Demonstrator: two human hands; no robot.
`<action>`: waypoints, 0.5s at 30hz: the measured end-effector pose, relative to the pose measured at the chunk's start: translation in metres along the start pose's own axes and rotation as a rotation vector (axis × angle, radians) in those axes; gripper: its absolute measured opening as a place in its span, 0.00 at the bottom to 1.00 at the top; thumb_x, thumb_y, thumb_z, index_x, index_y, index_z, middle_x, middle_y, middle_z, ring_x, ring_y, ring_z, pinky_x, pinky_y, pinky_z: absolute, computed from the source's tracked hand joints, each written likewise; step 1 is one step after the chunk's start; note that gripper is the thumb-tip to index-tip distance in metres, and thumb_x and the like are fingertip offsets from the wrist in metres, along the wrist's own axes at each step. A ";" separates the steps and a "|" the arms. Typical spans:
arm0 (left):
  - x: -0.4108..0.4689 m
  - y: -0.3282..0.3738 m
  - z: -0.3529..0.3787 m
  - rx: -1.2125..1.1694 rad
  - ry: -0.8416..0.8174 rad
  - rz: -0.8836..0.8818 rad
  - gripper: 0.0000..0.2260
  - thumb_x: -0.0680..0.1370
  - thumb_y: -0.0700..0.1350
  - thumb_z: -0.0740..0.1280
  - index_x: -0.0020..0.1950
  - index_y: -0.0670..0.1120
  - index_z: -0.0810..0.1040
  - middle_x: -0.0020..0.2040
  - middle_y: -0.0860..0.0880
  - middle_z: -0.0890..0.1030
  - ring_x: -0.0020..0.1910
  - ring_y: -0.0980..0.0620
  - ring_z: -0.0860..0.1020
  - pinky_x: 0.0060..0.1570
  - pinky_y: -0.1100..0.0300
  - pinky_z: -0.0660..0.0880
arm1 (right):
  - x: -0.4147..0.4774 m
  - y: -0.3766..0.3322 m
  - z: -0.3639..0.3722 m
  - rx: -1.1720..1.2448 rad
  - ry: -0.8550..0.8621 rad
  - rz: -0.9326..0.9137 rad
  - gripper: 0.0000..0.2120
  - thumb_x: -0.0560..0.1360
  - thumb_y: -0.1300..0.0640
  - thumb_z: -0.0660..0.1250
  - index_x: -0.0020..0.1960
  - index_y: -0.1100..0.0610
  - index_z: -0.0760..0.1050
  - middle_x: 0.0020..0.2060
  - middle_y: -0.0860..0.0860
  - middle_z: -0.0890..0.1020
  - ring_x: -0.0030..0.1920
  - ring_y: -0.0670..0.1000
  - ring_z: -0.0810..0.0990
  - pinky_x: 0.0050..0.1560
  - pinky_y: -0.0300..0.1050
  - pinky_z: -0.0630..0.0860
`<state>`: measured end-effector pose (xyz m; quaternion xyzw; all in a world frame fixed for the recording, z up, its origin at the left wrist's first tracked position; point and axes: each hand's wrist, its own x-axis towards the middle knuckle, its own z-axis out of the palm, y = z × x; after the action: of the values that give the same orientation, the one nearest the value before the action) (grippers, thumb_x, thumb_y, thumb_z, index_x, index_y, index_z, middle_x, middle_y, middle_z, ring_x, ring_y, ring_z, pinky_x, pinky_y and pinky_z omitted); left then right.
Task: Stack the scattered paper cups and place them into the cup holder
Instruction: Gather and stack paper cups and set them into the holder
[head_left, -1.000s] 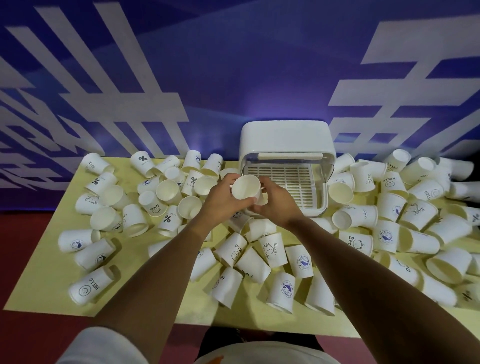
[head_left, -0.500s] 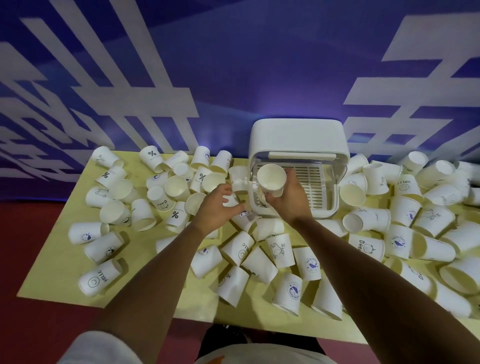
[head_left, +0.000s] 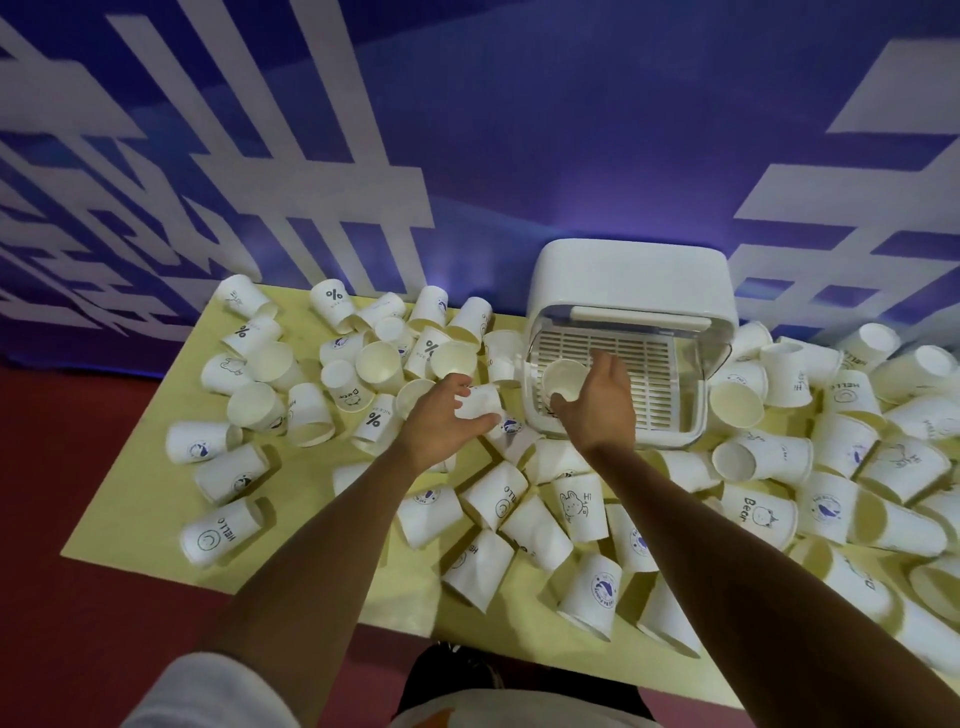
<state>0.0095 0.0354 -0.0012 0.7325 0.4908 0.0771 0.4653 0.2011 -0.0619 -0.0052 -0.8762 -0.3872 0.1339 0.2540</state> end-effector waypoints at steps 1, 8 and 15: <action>-0.001 -0.001 0.000 0.004 0.002 0.004 0.31 0.72 0.54 0.77 0.71 0.48 0.70 0.63 0.51 0.76 0.61 0.51 0.75 0.61 0.54 0.75 | -0.001 -0.003 -0.001 -0.002 -0.005 -0.034 0.32 0.71 0.53 0.75 0.70 0.59 0.66 0.65 0.56 0.72 0.63 0.56 0.73 0.60 0.48 0.74; -0.016 -0.014 -0.021 -0.001 0.067 -0.010 0.33 0.70 0.57 0.77 0.71 0.49 0.70 0.63 0.52 0.76 0.61 0.53 0.75 0.60 0.58 0.73 | -0.010 -0.037 0.011 0.008 -0.159 -0.213 0.30 0.72 0.52 0.73 0.70 0.56 0.68 0.64 0.54 0.73 0.62 0.55 0.74 0.58 0.48 0.74; -0.051 -0.063 -0.064 -0.060 0.240 -0.130 0.31 0.70 0.53 0.79 0.69 0.48 0.72 0.62 0.49 0.77 0.61 0.51 0.76 0.62 0.58 0.72 | -0.024 -0.095 0.050 -0.044 -0.320 -0.346 0.29 0.74 0.51 0.72 0.71 0.58 0.68 0.66 0.55 0.73 0.64 0.57 0.74 0.61 0.51 0.73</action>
<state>-0.0940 0.0391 0.0040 0.6705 0.5870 0.1484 0.4288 0.1059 -0.0081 0.0066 -0.7697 -0.5696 0.2171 0.1896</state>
